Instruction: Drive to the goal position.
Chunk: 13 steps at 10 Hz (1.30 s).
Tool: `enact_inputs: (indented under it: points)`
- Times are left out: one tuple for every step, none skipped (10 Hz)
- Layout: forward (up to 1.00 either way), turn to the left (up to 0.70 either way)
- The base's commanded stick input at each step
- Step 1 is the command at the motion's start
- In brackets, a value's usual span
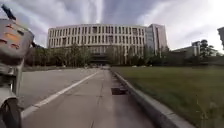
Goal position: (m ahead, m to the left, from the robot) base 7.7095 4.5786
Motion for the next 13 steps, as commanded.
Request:
enact_inputs:
  points:
    - [0.85,0.31]
    - [0.85,0.12]
    - [0.85,0.00]
    - [0.85,0.00]
    - [0.85,0.00]
    - [0.85,0.20]
    - [0.85,0.34]
    - [0.85,0.34]
    - [0.85,0.34]
    - [0.85,0.33]
    - [0.85,0.00]
    - [0.85,0.00]
    - [0.85,0.00]
